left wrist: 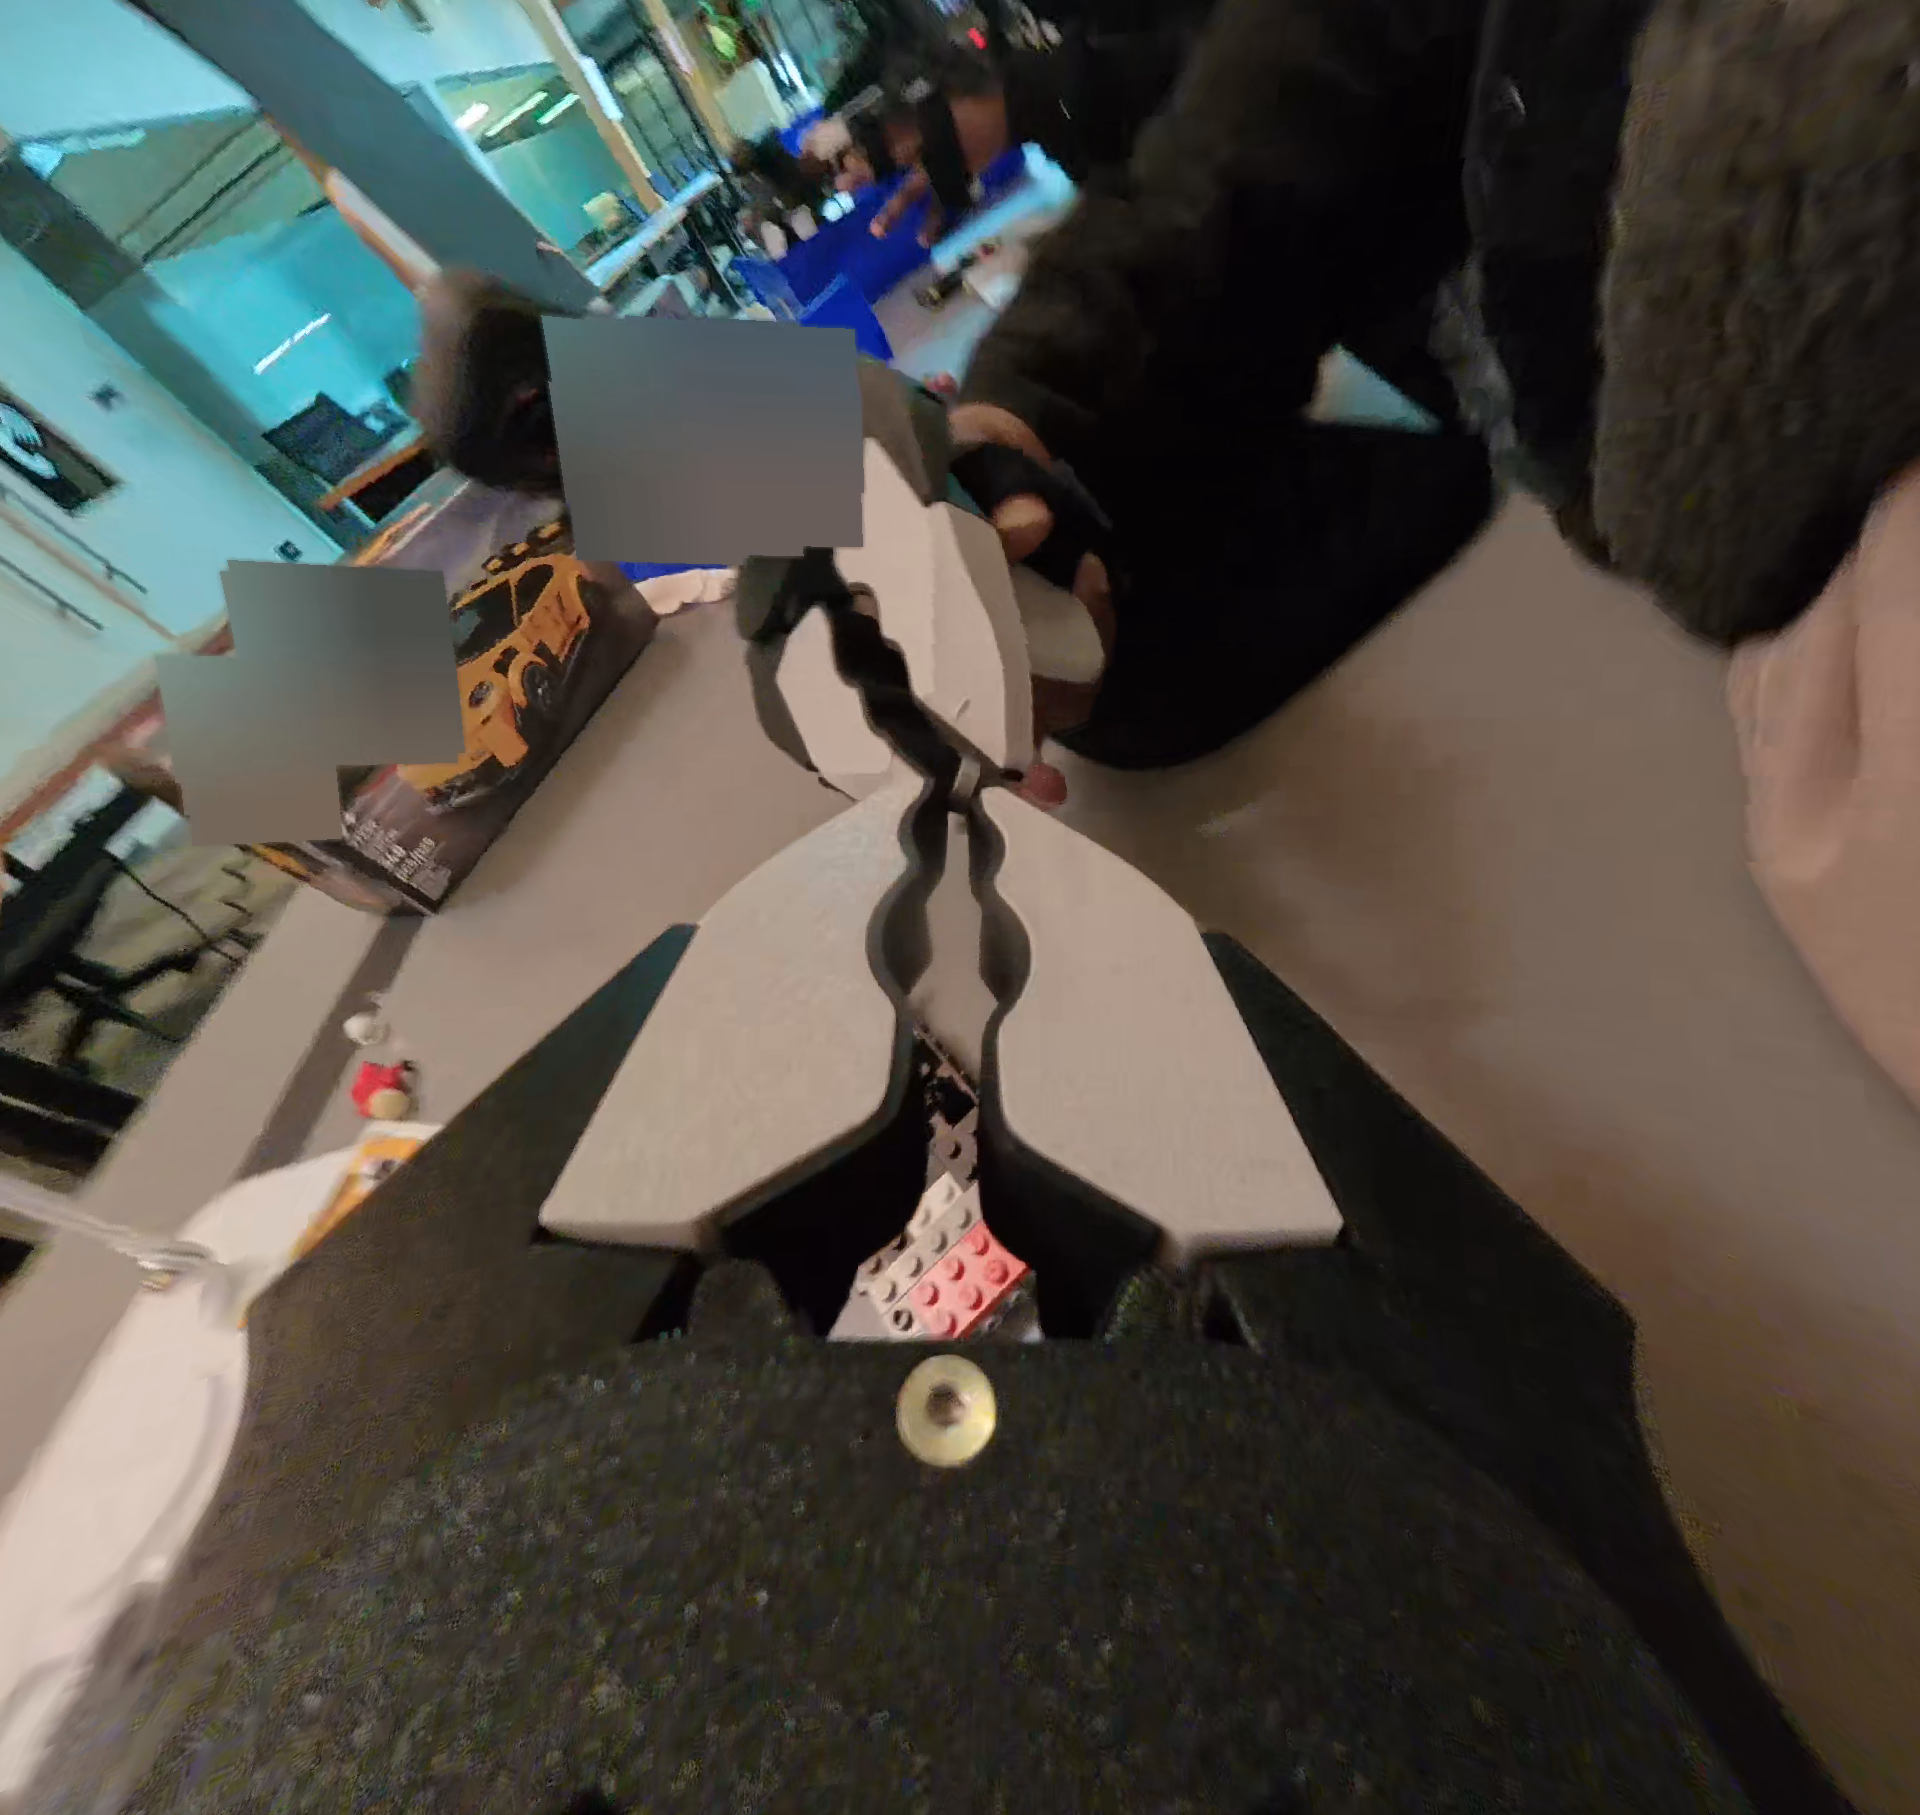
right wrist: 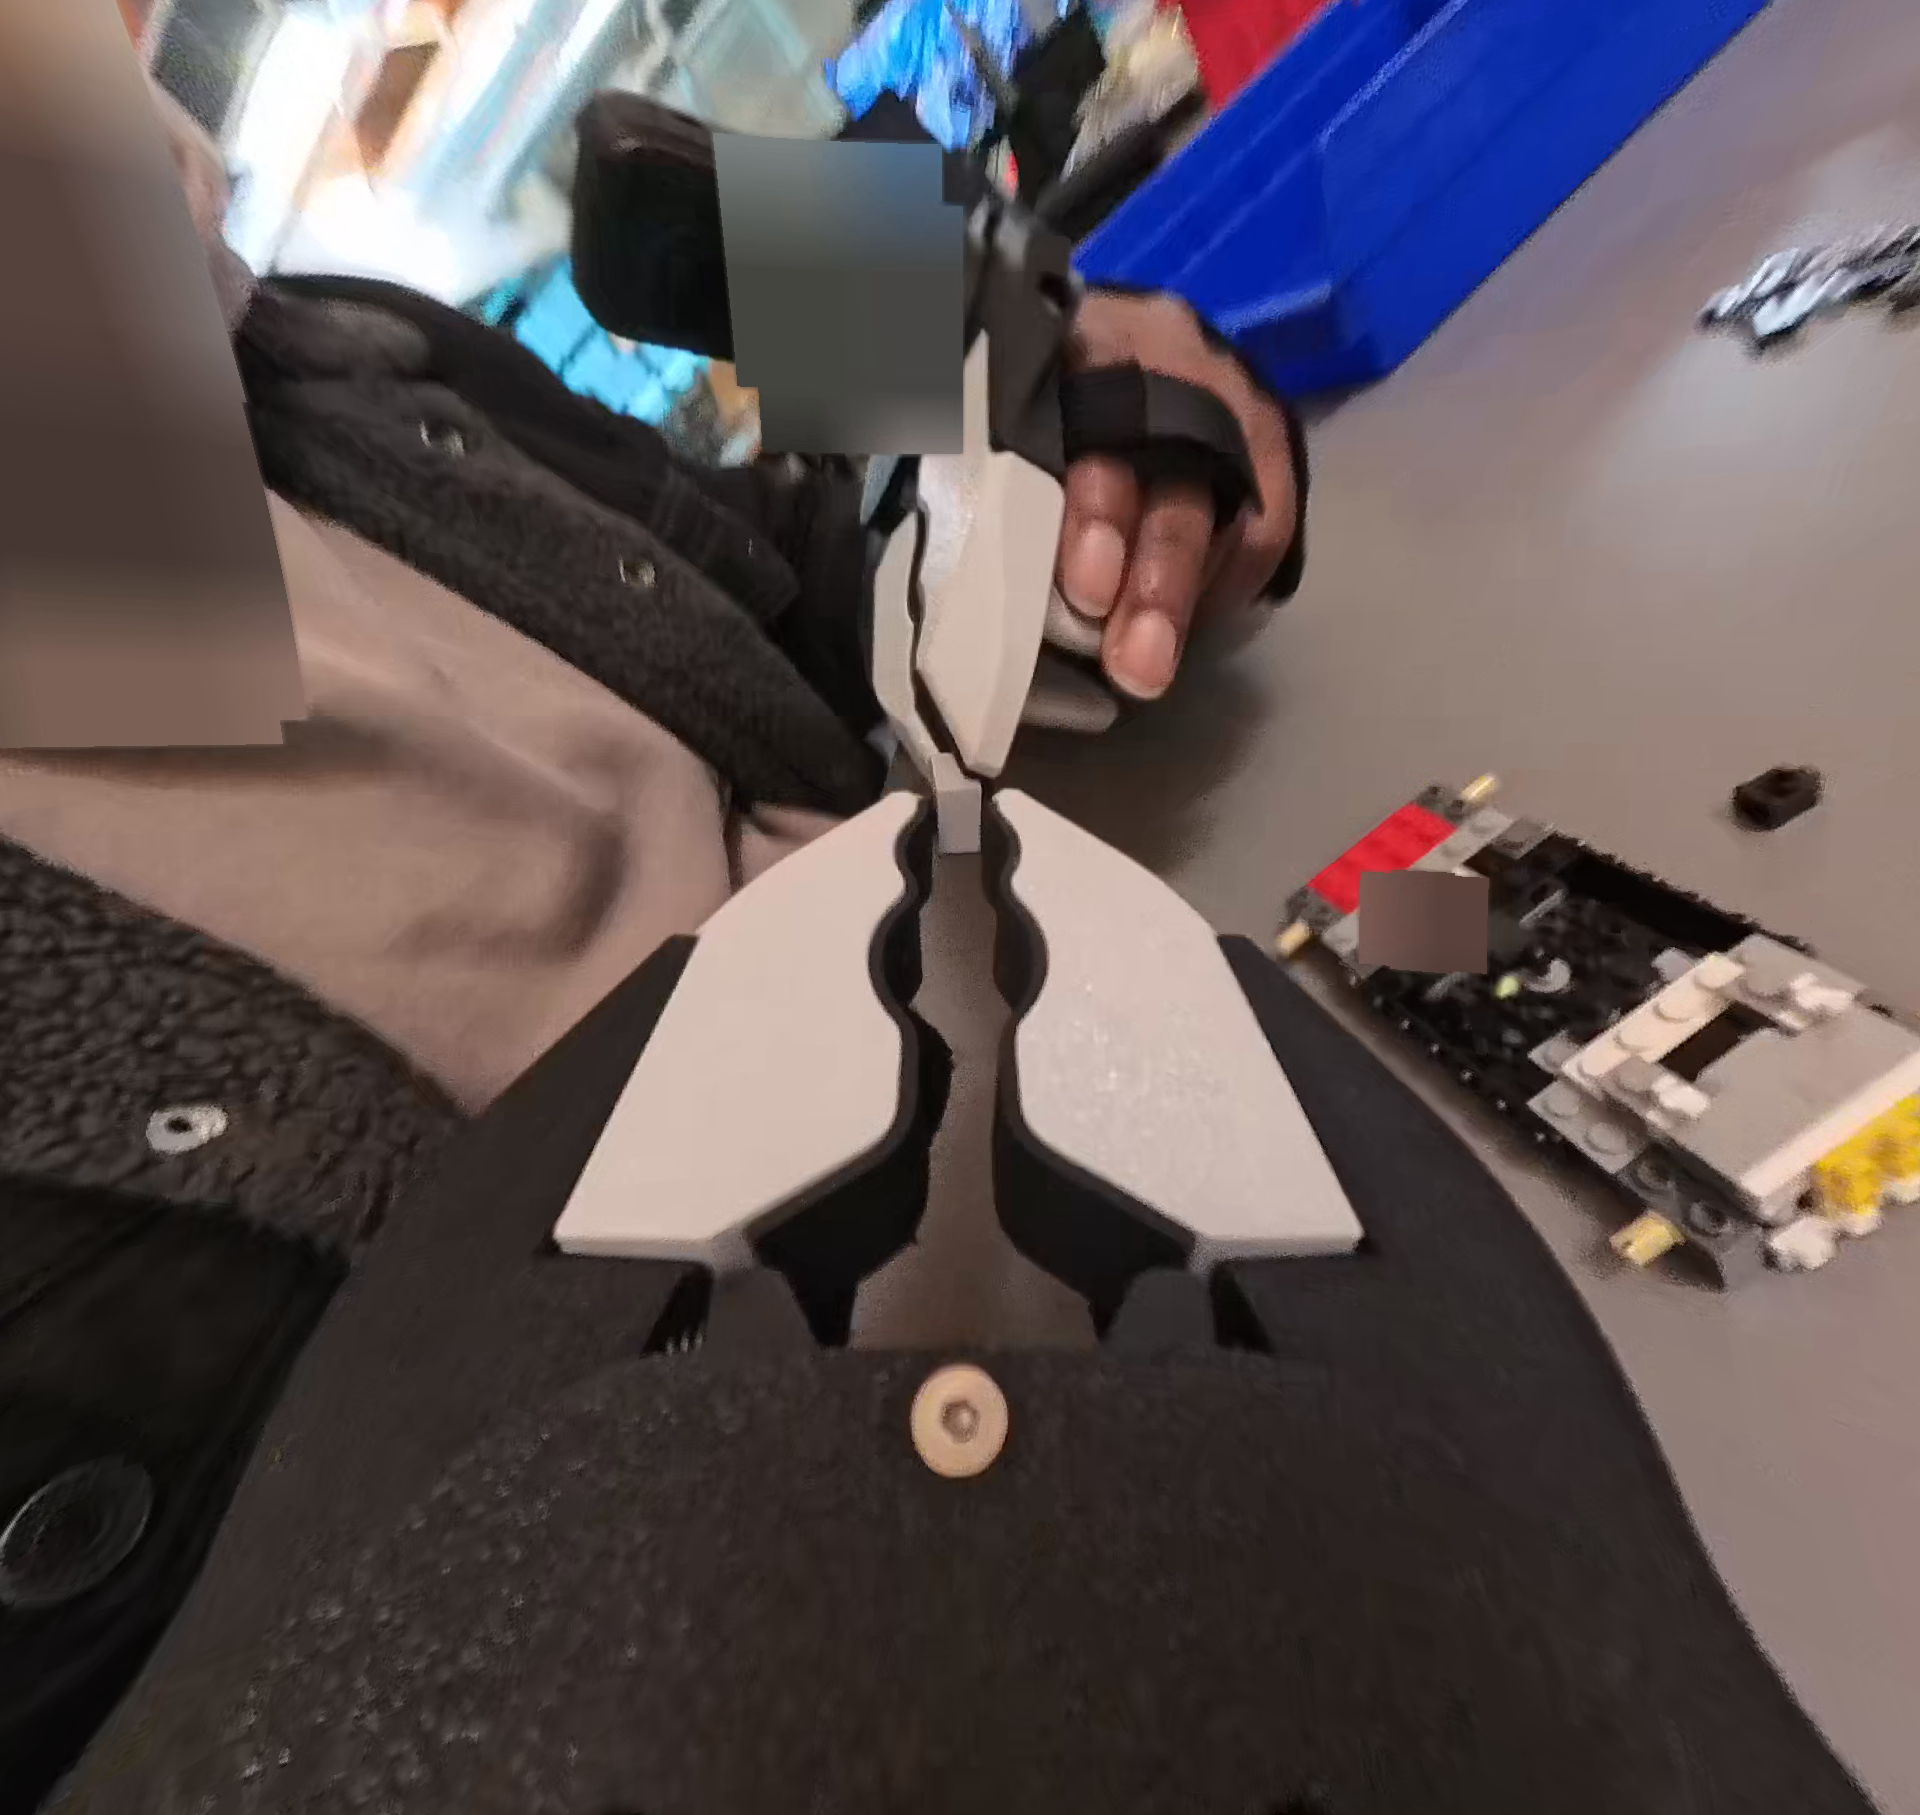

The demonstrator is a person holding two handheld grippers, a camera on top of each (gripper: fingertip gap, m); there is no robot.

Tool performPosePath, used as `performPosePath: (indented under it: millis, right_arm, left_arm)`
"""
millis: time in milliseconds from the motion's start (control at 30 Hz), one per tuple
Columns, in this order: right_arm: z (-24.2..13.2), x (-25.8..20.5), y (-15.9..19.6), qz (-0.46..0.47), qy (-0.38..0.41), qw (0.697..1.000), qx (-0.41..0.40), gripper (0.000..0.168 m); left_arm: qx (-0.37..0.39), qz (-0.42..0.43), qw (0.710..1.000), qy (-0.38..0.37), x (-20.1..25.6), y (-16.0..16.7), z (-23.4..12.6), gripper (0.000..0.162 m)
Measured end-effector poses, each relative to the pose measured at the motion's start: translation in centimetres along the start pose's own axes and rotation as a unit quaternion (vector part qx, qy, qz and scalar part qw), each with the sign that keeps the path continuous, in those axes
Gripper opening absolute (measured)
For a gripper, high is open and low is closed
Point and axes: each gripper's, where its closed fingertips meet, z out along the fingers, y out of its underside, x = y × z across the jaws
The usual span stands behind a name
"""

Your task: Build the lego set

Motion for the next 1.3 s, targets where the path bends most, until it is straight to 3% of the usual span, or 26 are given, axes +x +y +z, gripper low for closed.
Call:
performPosePath:
  millis: [67,167,267,400,733,1133,1300]
  right_arm:
    - [-0.2,0.4,-1.2,-0.033,0.035,0.998,0.050,0.008]
    - [-0.7,0.7,-3.0,-0.121,0.108,0.981,0.110,0.007]
    - [-1.2,0.7,-4.5,-0.204,0.173,0.954,0.135,0.007]
    - [-1.1,0.9,-5.1,-0.269,0.227,0.927,0.127,0.008]
    - [-1.2,1.7,-4.4,-0.333,0.264,0.901,0.085,0.007]
    - [-0.7,2.2,-3.8,-0.397,0.304,0.865,0.052,0.007]
    - [-1.5,0.9,-4.9,-0.388,0.272,0.874,0.108,0.007]
  left_arm:
    - [0.022,-0.085,0.996,-0.004,-1.1,-0.1,-0.3,0.004]
    - [0.075,-0.245,0.966,0.022,-2.4,-0.9,-0.7,0.009]
    - [0.108,-0.313,0.944,0.014,-3.6,-1.2,-1.0,0.015]
    - [0.135,-0.339,0.931,0.014,-3.9,-1.8,-1.2,0.011]
    - [0.151,-0.360,0.920,0.036,-3.7,-2.0,-1.4,0.004]
    - [0.128,-0.350,0.927,0.039,-3.2,-1.5,-0.9,0.003]
    - [0.148,-0.430,0.890,0.036,-5.0,-0.7,-2.0,0.007]
